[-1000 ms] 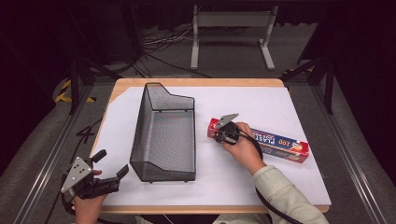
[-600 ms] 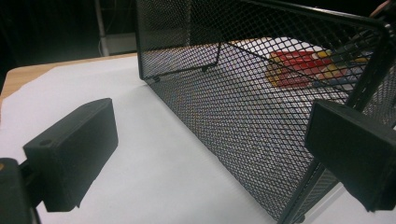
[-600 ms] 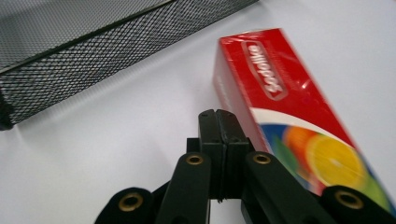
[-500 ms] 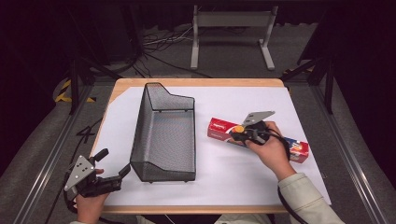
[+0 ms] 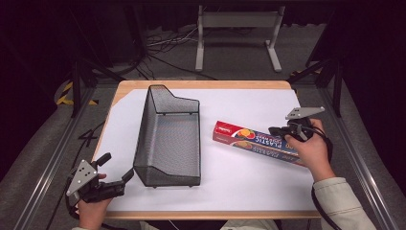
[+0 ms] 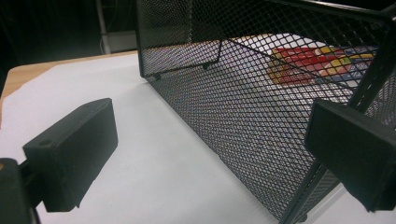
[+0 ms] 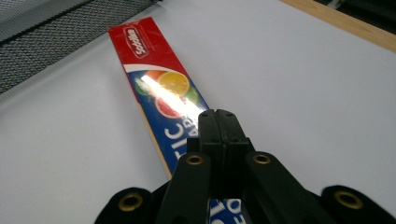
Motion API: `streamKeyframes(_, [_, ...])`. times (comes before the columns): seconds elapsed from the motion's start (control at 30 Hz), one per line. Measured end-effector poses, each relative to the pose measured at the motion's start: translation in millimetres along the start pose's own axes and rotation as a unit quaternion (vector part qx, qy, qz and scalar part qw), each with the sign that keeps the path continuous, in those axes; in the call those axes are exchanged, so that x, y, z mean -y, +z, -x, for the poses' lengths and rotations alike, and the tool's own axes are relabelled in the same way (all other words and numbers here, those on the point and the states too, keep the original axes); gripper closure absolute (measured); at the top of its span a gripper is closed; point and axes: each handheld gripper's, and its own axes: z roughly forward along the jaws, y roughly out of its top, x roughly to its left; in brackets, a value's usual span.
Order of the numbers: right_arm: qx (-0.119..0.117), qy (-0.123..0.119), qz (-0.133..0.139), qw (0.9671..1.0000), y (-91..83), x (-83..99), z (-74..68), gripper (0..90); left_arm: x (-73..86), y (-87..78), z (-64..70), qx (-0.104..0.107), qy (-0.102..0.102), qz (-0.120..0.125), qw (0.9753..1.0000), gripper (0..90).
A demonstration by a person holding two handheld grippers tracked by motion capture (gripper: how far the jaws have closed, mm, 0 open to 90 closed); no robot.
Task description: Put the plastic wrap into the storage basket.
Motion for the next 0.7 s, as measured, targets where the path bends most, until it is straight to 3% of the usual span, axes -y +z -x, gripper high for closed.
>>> streamKeyframes(0.4, [0.025, 0.038, -0.044, 0.998, -1.1, 22.4, 33.5, 90.0, -0.5, 1.3, 2.1, 0.004, 0.003, -0.003, 1.0, 3.3])
streamKeyframes(0.57, [0.037, 0.064, -0.071, 0.9947, 1.2, 40.6, 51.4, 90.0, 0.0, 2.2, 1.6, 0.006, 0.0, -0.005, 1.0, 3.2])
streamKeyframes(0.7, [0.042, 0.075, -0.088, 0.9925, 3.8, 48.1, 58.1, 90.0, -0.5, 2.0, 2.4, 0.007, 0.003, -0.005, 1.0, 3.2])
